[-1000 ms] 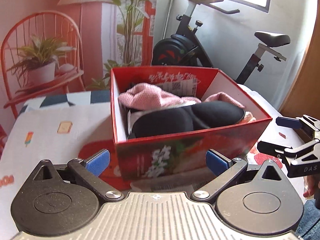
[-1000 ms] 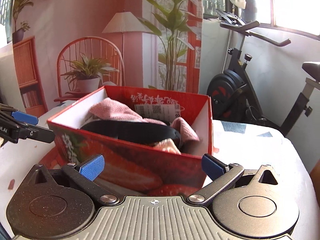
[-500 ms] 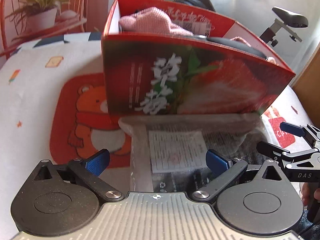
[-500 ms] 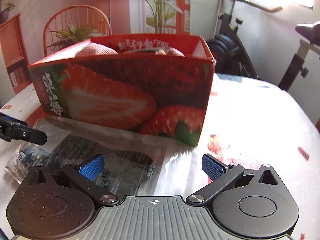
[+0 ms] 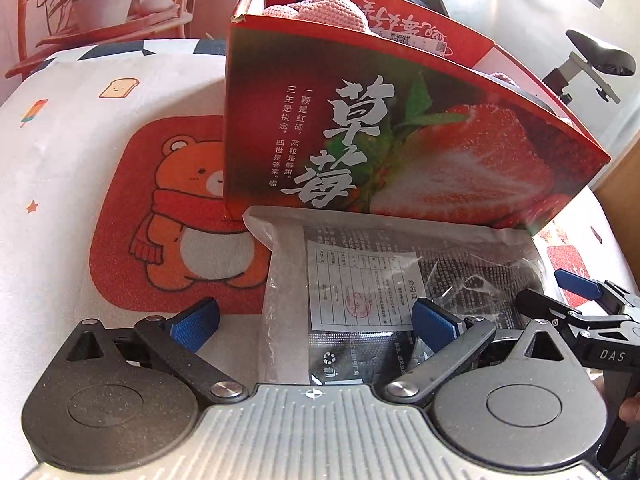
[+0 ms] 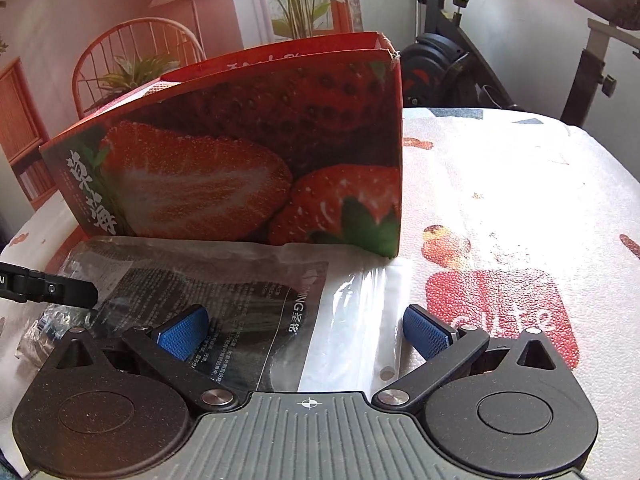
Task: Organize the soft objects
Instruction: 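Move both grippers down to the clear plastic packaged item, then close both grippers on the edge of the plastic package, then lift the plastic package and carry it over the red box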
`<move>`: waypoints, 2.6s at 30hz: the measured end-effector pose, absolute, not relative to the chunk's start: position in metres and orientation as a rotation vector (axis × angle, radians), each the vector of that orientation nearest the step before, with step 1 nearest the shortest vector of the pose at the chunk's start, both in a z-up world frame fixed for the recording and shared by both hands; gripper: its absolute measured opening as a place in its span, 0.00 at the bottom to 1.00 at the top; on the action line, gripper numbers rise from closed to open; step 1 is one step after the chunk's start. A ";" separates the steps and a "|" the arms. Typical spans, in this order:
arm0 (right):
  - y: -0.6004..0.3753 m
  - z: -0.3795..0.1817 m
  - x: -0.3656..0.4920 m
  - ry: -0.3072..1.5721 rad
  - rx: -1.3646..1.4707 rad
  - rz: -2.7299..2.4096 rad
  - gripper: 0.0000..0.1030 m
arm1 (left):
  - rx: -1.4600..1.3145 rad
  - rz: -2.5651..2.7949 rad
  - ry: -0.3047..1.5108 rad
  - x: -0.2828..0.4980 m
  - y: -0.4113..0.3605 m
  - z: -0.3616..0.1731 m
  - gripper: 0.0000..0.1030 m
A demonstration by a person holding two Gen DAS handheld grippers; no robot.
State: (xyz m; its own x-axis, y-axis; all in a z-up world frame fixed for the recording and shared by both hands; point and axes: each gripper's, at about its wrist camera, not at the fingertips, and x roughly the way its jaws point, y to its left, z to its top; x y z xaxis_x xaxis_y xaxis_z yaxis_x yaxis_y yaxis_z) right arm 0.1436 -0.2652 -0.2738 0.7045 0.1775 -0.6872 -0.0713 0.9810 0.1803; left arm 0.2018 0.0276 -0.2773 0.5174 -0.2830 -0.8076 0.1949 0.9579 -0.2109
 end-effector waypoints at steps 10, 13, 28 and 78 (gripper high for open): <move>-0.266 -0.270 0.151 0.810 0.150 0.118 1.00 | -0.099 -0.257 1.013 0.206 0.021 -0.276 1.00; -0.260 -0.266 0.156 0.838 0.157 0.094 1.00 | -0.096 -0.255 1.027 0.209 0.020 -0.275 1.00; -0.250 -0.260 0.145 0.901 0.188 0.150 0.98 | -0.144 -0.387 1.001 0.178 0.015 -0.270 0.66; -0.282 -0.144 0.250 0.530 -0.047 0.331 0.31 | -0.100 -0.482 0.682 0.273 0.009 -0.165 0.43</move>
